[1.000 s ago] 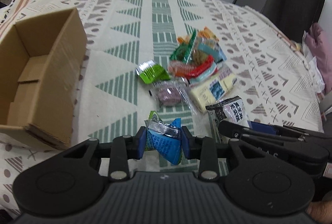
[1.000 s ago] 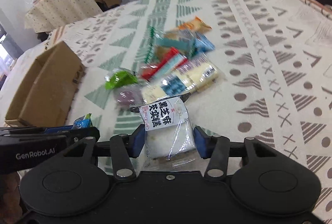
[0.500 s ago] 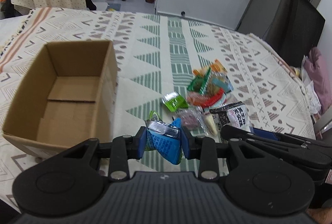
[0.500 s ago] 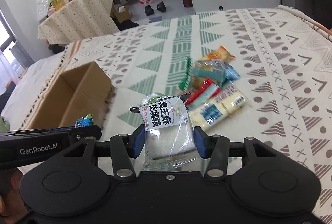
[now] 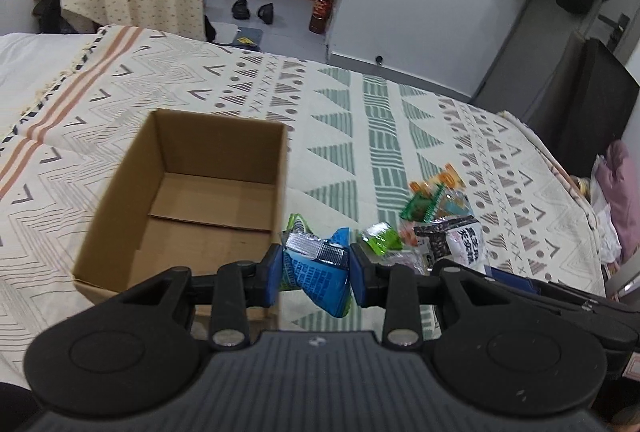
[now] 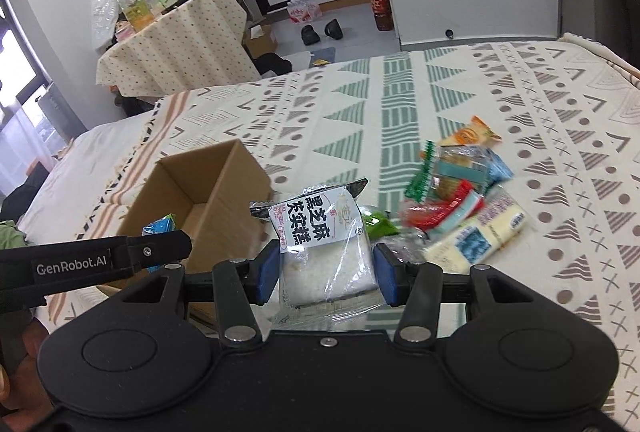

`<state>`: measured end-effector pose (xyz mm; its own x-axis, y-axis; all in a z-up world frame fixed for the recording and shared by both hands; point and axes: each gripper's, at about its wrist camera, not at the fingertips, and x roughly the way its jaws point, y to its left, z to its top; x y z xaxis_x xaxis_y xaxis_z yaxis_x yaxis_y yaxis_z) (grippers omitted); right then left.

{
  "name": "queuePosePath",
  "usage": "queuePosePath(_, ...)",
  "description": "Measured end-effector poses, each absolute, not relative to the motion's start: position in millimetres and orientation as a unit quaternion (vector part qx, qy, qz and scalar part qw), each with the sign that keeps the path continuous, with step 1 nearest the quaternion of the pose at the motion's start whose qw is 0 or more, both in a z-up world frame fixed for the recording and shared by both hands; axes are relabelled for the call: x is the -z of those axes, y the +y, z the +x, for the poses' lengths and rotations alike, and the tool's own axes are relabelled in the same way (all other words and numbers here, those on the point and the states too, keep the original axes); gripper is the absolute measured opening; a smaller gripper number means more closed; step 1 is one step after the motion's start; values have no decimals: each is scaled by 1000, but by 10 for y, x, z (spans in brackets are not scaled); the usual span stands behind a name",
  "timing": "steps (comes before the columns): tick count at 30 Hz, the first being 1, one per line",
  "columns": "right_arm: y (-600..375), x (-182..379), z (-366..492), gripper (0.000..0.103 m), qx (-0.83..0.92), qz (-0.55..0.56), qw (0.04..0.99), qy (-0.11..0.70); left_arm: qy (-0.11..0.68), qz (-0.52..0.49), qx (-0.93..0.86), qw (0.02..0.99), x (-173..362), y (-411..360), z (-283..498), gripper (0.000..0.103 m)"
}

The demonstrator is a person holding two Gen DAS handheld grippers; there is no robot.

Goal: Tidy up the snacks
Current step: 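Carry both snacks over the cardboard box and open both grippers to drop them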

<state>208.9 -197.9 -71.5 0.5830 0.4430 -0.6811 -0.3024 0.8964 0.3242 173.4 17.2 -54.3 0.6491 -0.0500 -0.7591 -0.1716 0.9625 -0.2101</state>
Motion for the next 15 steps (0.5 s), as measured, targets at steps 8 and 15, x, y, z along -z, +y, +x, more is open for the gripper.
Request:
queuePosePath(8, -1687, 635, 2085, 48, -223, 94, 885, 398, 409, -147, -60, 899, 502, 557, 1729, 34)
queuePosePath(15, -1428, 623, 2111, 48, -236, 95, 881, 399, 409, -163, -86, 894, 545, 883, 1726, 34)
